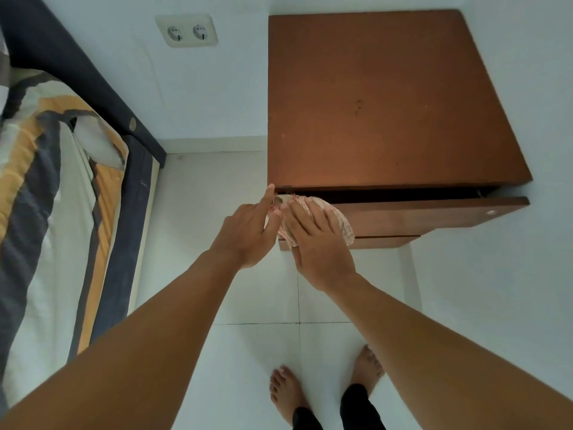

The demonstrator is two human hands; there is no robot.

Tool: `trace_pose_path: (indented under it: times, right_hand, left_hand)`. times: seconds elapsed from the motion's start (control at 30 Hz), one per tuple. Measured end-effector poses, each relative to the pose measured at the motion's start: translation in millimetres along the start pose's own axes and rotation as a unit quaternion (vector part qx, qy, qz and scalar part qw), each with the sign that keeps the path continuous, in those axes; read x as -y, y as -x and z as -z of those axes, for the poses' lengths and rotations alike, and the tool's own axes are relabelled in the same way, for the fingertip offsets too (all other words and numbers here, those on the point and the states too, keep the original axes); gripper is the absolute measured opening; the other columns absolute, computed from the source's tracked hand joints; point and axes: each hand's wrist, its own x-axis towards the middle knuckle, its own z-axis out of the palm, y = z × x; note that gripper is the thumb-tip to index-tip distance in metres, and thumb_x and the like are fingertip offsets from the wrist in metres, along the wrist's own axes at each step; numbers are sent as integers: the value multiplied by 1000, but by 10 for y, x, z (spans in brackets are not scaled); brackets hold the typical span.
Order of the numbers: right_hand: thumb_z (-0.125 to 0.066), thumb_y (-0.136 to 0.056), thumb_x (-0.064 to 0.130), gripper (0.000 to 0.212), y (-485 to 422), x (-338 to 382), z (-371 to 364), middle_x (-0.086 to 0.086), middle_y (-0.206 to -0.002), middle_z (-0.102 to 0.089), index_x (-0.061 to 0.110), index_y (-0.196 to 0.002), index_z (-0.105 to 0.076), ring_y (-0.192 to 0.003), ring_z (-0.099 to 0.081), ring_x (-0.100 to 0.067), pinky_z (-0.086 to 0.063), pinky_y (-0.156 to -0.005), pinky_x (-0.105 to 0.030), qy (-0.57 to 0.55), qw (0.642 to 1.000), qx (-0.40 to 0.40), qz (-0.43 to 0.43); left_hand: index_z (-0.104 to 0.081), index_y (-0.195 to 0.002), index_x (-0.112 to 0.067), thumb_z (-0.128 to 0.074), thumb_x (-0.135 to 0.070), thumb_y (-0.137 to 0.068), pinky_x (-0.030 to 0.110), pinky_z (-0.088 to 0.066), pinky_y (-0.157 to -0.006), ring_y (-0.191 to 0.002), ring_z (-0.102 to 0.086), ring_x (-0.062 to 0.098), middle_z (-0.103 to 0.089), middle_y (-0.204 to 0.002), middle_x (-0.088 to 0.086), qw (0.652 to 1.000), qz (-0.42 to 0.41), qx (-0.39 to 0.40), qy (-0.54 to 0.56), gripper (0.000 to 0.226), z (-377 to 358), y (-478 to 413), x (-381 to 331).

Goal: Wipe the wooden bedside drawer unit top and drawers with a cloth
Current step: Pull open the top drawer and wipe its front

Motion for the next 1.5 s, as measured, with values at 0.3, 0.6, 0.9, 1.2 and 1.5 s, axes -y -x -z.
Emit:
trace_pose_path:
  times: [0.3, 0.6, 0.9, 1.2, 1.5]
  right_hand:
    - [-47, -100, 25, 64, 54, -90, 34, -2, -166, -30, 18, -161, -27, -154, -25, -29, -21, -123, -51, 0, 999, 14, -36]
    - [-41, -103, 30, 62, 375, -782, 232, -6, -167, -29, 15, -161, -25, -156, -19, -30, -22, -125, -51, 15, 996, 15, -90]
    - [-47, -102, 29, 64, 820, -1945, 583, -9, -163, -34, 12, -160, -26, -153, -25, -31, -21, -125, -49, 84, 989, 10, -125]
    - [-43, -103, 34, 65, 1128, -2724, 723, -12, -165, -31, 10, -160, -24, -154, -25, -33, -24, -124, -51, 106, 976, 18, -188]
    - [-78, -87, 24, 88, 1210, -2915, 907, -25, -160, -35, -4, -155, -29, -151, -29, -43, -23, -125, -49, 96, 972, -2, -215]
  left_hand:
    - [-24, -161, -27, -12, -54, -99, 52, -24, -122, -154, -22, 24, -28, -166, -1, 1000, -3, -9, 2, 68, -218, 64, -192]
    - [-24, -160, -16, -2, -55, -93, 56, -13, -122, -156, -15, 27, -25, -167, 5, 994, 11, 19, -104, 81, -449, -148, -785]
    - [-5, -163, -22, -7, -55, -103, 59, -2, -123, -157, -1, 34, -6, -171, 7, 978, 63, 45, -193, 68, -605, -181, -1098]
    - [1, -163, -21, -8, -53, -104, 52, 3, -125, -157, 4, 30, 0, -171, 5, 982, -9, 70, -174, 67, -1065, -438, -2005]
    - [9, -162, -21, -9, -52, -105, 52, -2, -126, -157, 6, 32, 6, -171, 7, 972, -1, 109, -206, 67, -1027, -488, -2056]
